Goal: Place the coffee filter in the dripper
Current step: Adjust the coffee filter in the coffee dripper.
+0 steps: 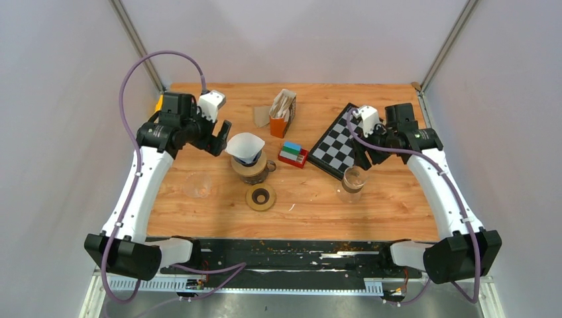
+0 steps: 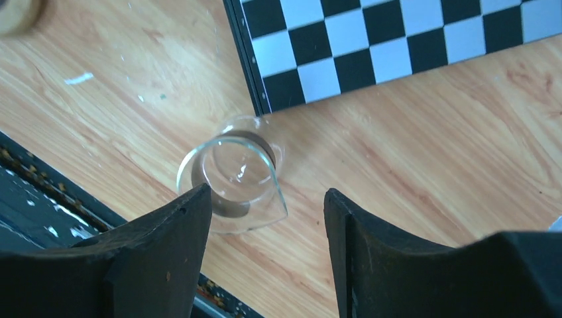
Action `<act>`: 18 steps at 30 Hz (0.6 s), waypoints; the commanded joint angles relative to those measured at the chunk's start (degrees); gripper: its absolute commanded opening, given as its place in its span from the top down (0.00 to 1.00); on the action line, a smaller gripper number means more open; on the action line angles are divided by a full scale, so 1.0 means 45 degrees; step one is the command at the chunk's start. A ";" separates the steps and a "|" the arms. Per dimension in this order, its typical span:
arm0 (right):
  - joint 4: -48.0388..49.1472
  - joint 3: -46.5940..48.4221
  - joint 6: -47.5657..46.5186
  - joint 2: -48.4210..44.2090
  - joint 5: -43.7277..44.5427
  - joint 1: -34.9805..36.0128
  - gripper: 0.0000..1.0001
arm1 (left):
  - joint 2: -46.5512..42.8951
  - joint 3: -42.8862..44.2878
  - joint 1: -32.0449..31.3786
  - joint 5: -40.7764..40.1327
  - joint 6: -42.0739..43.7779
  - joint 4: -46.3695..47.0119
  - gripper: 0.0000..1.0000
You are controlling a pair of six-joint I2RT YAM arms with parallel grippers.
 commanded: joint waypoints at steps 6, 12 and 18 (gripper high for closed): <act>-0.0903 -0.0937 -0.1608 0.0414 0.0536 -0.0171 0.44 | -0.0950 -0.0345 0.0122 -0.0828 0.0646 -0.0168 0.00; -0.0461 -0.1320 -0.1612 0.1205 0.0594 -0.0171 0.51 | -0.1444 -0.1242 0.0179 -0.1887 0.0818 0.0269 0.00; -0.0031 -0.1514 -0.1396 0.1635 -0.0017 -0.0152 0.66 | -0.1893 -0.1676 0.0386 -0.2324 0.0981 0.0385 0.00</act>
